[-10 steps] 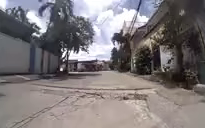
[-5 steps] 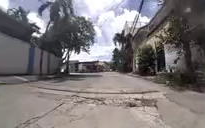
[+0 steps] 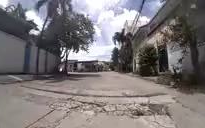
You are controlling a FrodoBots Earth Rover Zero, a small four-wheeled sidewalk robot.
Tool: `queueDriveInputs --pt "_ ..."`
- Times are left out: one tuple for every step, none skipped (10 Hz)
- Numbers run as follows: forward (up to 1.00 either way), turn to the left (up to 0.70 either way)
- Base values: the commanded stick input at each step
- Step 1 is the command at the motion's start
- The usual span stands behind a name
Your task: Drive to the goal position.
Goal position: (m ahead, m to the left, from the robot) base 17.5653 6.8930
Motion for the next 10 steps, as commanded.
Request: queueDriveInputs --pt "0.70 0.00" --pt "0.70 0.00" --pt "0.70 0.00" --pt "0.70 0.00" --pt "0.70 0.00" --pt "0.70 0.00" --pt "0.70 0.00" --pt "0.70 0.00" --pt "0.70 0.00" --pt "0.70 0.00"
